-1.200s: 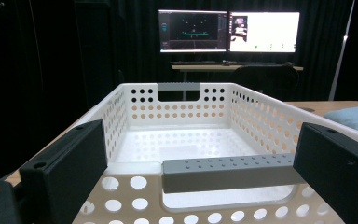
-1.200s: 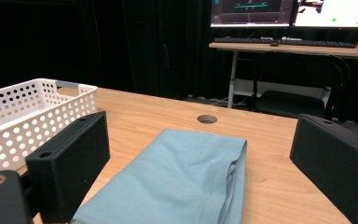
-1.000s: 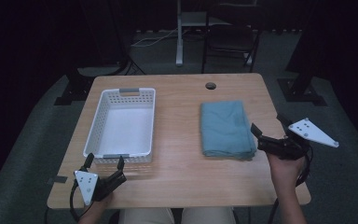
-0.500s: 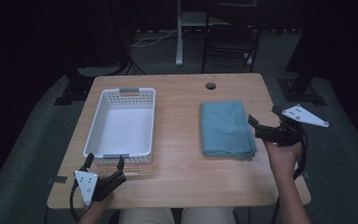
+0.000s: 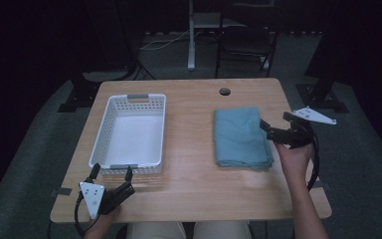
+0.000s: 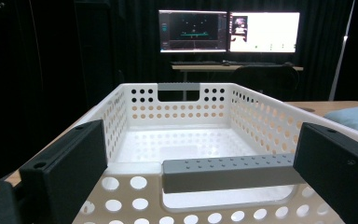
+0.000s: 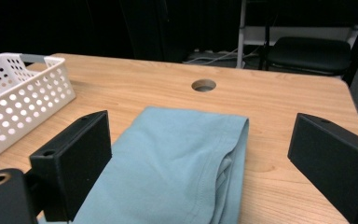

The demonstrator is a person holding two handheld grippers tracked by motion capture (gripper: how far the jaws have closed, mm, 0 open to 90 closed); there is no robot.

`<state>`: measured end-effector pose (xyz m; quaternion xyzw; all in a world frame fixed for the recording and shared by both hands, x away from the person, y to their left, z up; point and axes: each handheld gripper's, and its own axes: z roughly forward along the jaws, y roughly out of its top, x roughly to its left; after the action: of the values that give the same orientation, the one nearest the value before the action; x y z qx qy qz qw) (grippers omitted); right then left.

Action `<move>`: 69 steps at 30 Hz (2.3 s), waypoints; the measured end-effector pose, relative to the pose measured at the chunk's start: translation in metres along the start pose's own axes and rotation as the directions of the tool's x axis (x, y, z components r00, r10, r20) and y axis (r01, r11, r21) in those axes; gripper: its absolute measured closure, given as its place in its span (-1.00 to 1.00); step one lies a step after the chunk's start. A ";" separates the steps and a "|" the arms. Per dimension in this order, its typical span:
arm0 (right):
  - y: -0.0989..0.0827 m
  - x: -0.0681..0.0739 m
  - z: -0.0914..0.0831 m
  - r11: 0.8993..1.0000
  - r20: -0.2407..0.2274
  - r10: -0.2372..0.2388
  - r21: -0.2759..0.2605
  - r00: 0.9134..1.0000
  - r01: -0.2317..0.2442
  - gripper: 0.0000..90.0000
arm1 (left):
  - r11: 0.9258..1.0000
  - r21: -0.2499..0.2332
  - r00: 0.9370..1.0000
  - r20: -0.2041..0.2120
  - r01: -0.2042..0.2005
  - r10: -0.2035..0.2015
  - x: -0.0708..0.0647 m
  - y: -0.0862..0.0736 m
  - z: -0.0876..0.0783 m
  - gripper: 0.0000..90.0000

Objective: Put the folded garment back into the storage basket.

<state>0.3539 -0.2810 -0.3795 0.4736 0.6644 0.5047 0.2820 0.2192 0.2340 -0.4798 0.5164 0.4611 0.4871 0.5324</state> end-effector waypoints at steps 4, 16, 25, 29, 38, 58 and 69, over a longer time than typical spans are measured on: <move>-0.003 -0.004 0.012 0.999 0.009 0.007 0.036 1.000 -0.007 -0.87 | 1.000 0.000 1.000 0.000 0.000 0.000 0.000 0.000 0.000 -0.91; -0.016 -0.015 0.049 0.987 0.022 0.034 0.159 0.999 -0.037 -0.86 | 1.000 -0.001 1.000 0.000 0.000 0.000 0.000 0.000 0.000 -0.91; -0.025 -0.021 0.064 0.975 0.032 0.044 0.218 0.998 -0.050 -0.86 | 1.000 -0.002 1.000 0.000 0.000 0.000 0.000 0.000 0.000 -0.91; -0.028 -0.024 0.068 0.970 0.038 0.054 0.235 0.998 -0.062 -0.86 | 1.000 -0.003 1.000 0.000 0.000 0.000 0.000 0.000 0.000 -0.91; -0.037 -0.028 0.080 0.955 0.030 0.082 0.283 0.996 -0.087 -0.86 | 1.000 -0.003 1.000 0.000 0.000 0.000 0.000 0.000 0.000 -0.91; -0.053 -0.039 0.097 0.917 -0.014 0.130 0.383 0.991 -0.115 -0.87 | 1.000 -0.005 1.000 0.000 0.000 0.000 0.000 0.000 0.000 -0.91; -0.054 -0.021 0.104 0.901 -0.064 -0.024 0.430 0.998 0.049 -0.86 | 1.000 -0.008 1.000 -0.001 0.001 -0.001 0.000 0.000 -0.001 -0.91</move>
<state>0.4322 -0.2611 -0.4664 0.4969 0.7762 0.3531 0.1606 0.2184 0.2342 -0.4801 0.5139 0.4596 0.4889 0.5345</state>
